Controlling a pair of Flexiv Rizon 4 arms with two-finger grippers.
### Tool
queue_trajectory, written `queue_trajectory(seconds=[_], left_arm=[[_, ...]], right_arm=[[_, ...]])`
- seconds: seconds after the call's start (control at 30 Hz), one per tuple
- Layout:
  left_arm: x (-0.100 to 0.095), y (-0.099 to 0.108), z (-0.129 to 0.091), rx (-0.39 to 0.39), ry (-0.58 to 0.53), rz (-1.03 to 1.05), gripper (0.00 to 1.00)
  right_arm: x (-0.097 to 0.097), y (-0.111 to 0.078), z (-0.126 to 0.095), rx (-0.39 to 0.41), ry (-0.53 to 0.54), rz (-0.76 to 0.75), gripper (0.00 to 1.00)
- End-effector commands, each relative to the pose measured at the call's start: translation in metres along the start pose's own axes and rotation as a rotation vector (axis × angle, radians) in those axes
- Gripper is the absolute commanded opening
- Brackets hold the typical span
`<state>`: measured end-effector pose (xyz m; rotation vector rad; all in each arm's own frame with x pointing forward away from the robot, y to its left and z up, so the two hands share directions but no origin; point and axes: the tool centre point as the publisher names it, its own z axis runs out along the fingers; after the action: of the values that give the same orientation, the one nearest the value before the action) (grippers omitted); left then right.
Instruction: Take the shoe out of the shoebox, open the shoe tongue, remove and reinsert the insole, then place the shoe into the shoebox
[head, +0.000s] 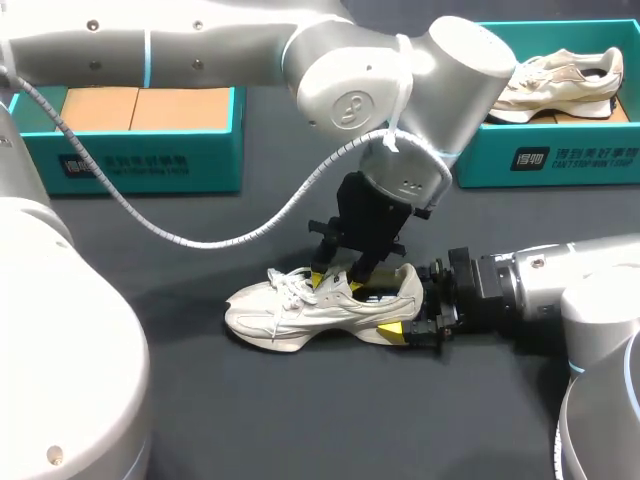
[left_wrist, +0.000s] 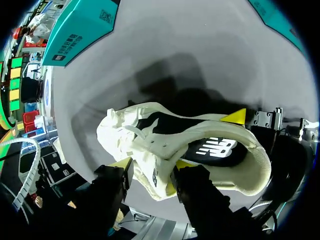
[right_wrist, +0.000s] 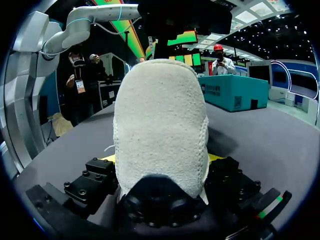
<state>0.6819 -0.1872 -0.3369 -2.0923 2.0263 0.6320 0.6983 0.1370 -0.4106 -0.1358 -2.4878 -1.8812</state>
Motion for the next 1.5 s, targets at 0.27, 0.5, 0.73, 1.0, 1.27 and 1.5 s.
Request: queue_trajectory(seconds=[0.27,0.5,0.73,1.0,1.27,1.5], left_arm=[[-0.010,0.006,-0.003,0.010,0.026,-0.017,0.19],[-0.020,0.008,-0.004,0.024,0.073,-0.033,0.00],[-0.041,0.011,-0.008,0.050,0.227,-0.063,0.00],[-0.069,0.009,-0.006,0.053,0.506,-0.090,0.00],[-0.092,0.009,0.001,0.058,0.654,-0.088,0.00],[-0.104,0.014,0.016,0.071,0.717,-0.054,0.00]], right_arm=[[0.001,-0.001,0.002,0.005,0.001,0.001,0.00],[0.001,-0.001,0.002,0.005,0.001,0.001,0.00],[0.001,-0.001,0.002,0.005,0.001,0.001,0.00],[0.001,-0.001,0.002,0.005,0.001,0.001,0.00],[0.001,-0.001,0.002,0.005,0.001,0.001,0.00],[0.001,-0.001,0.002,0.005,0.001,0.001,0.00]])
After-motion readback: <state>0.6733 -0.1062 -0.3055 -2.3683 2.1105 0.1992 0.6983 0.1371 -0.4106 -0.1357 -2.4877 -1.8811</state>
